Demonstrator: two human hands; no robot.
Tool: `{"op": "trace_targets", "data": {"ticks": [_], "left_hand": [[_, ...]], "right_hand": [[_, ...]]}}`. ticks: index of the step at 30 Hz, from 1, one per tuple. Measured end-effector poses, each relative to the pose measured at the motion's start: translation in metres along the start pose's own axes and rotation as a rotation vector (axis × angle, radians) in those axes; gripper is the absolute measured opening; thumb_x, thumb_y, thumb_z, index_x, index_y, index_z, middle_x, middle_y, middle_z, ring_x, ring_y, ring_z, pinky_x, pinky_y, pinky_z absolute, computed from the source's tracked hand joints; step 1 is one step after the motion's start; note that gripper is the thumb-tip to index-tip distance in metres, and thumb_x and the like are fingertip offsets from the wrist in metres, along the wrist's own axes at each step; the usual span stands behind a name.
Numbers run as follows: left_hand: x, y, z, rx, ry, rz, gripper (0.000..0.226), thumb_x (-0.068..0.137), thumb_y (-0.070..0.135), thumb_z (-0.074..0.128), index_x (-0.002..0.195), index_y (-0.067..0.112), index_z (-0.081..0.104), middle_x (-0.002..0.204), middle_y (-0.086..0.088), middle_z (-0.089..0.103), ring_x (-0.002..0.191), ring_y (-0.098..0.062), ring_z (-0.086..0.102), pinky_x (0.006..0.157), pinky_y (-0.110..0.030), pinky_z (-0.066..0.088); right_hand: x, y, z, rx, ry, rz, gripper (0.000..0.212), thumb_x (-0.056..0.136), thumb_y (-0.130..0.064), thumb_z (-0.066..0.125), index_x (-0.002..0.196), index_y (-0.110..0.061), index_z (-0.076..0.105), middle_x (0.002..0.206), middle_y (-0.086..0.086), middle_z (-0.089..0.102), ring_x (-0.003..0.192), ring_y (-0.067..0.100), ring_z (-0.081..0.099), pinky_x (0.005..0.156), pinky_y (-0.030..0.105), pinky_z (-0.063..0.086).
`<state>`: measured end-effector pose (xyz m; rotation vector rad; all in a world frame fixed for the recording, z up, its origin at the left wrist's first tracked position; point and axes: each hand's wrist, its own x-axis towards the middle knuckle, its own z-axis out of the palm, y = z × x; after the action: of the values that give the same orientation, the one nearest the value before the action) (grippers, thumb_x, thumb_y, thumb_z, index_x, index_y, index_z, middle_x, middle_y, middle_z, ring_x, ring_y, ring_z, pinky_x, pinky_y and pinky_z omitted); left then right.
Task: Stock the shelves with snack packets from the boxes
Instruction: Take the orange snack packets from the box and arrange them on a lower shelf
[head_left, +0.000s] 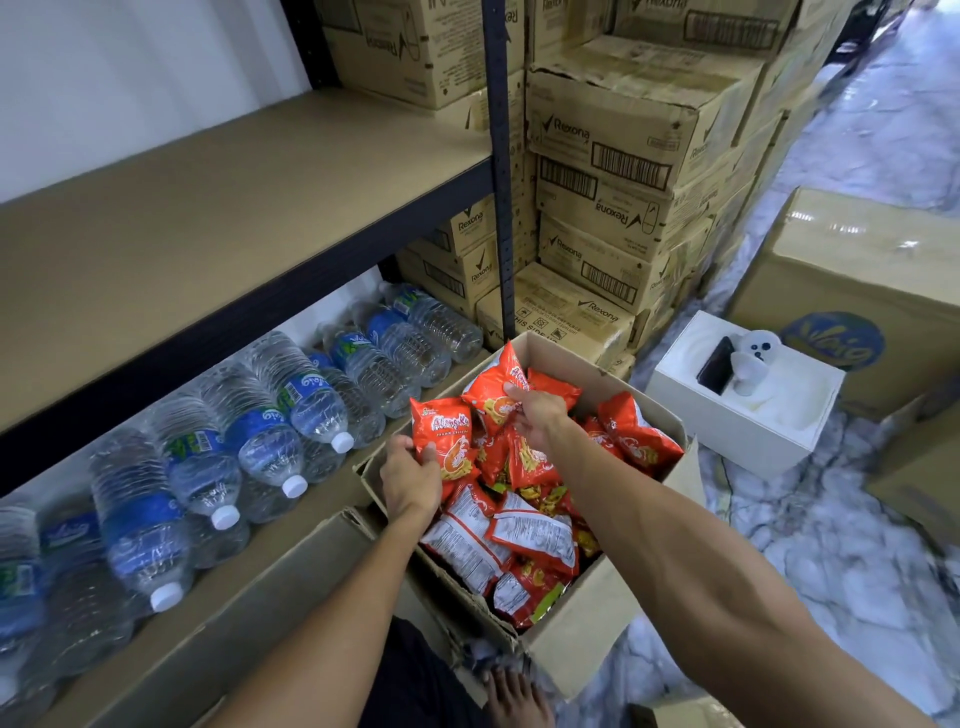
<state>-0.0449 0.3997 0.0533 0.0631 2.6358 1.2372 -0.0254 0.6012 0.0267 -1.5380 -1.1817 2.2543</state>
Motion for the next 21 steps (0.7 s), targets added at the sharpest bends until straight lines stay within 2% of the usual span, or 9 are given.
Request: {"op": "trace_targets", "data": {"ticks": [1,3,6,10,13,15,17,19,21], "left_hand": [[-0.003,0.001,-0.002,0.002,-0.003,0.021,0.017,0.098,0.023,0.059,0.105,0.011,0.049,0.105,-0.012,0.064,0.087,-0.024,0.059,0.079,-0.033,0.046],[-0.008,0.003,-0.005,-0.002,-0.022,0.063,0.015,0.099,0.022,0.058,0.102,0.014,0.047,0.103,-0.009,0.064,0.087,-0.024,0.062,0.077,-0.033,0.048],[-0.011,0.011,-0.012,-0.017,-0.023,0.097,0.016,0.099,0.02,0.058,0.106,0.013,0.046,0.102,-0.008,0.065,0.086,-0.024,0.063,0.076,-0.033,0.049],[-0.013,0.029,-0.031,-0.028,-0.044,0.131,0.023,0.098,0.017,0.059,0.118,0.012,0.048,0.105,-0.001,0.061,0.091,-0.018,0.059,0.079,-0.031,0.047],[-0.018,0.043,-0.048,-0.047,-0.035,0.129,0.021,0.099,0.018,0.058,0.117,0.014,0.049,0.106,-0.003,0.062,0.091,-0.019,0.06,0.082,-0.037,0.053],[-0.022,0.052,-0.061,-0.076,-0.031,0.135,0.02,0.099,0.019,0.059,0.116,0.015,0.05,0.109,-0.005,0.064,0.093,-0.02,0.063,0.084,-0.04,0.056],[-0.028,0.061,-0.076,-0.079,-0.01,0.145,0.017,0.099,0.021,0.059,0.112,0.017,0.051,0.106,-0.002,0.064,0.094,-0.02,0.063,0.082,-0.036,0.053],[-0.034,0.07,-0.092,-0.096,0.017,0.175,0.013,0.099,0.021,0.059,0.109,0.017,0.051,0.103,-0.001,0.063,0.095,-0.022,0.063,0.083,-0.034,0.051],[-0.039,0.079,-0.108,-0.104,0.031,0.194,0.011,0.1,0.02,0.057,0.109,0.017,0.05,0.102,-0.001,0.062,0.092,-0.021,0.062,0.074,-0.031,0.05]], "right_hand": [[-0.003,0.0,-0.004,-0.004,-0.011,0.002,0.038,0.079,-0.017,0.084,0.105,-0.012,0.056,0.081,0.005,0.068,0.053,0.01,0.055,0.047,0.025,0.044],[-0.009,0.0,-0.014,0.033,-0.017,0.002,0.051,0.08,-0.013,0.083,0.119,-0.022,0.052,0.095,0.009,0.072,0.053,0.011,0.064,0.049,0.025,0.051],[-0.022,0.001,-0.028,0.055,-0.032,-0.066,0.063,0.076,-0.013,0.086,0.129,-0.012,0.05,0.109,0.015,0.072,0.074,0.023,0.074,0.064,0.034,0.06],[-0.044,-0.002,-0.038,-0.033,-0.098,-0.108,0.055,0.07,-0.016,0.09,0.116,-0.003,0.061,0.096,0.014,0.076,0.082,0.03,0.076,0.075,0.041,0.061],[-0.067,-0.009,-0.037,-0.055,-0.135,-0.156,0.062,0.061,-0.016,0.095,0.112,-0.002,0.065,0.096,0.015,0.076,0.085,0.033,0.075,0.083,0.05,0.06],[-0.087,-0.014,-0.037,-0.072,-0.15,-0.214,0.049,0.065,-0.015,0.093,0.104,-0.005,0.065,0.098,0.016,0.076,0.088,0.034,0.074,0.084,0.051,0.06],[-0.106,-0.02,-0.036,-0.091,-0.15,-0.273,0.042,0.069,-0.013,0.09,0.102,-0.007,0.065,0.097,0.015,0.075,0.09,0.032,0.074,0.083,0.047,0.061],[-0.125,-0.026,-0.035,-0.099,-0.158,-0.32,0.044,0.07,-0.012,0.09,0.105,-0.005,0.064,0.096,0.015,0.075,0.087,0.03,0.074,0.08,0.046,0.061],[-0.142,-0.032,-0.032,-0.117,-0.172,-0.361,0.047,0.07,-0.015,0.09,0.106,-0.007,0.062,0.097,0.014,0.076,0.087,0.03,0.075,0.08,0.048,0.061]]}}
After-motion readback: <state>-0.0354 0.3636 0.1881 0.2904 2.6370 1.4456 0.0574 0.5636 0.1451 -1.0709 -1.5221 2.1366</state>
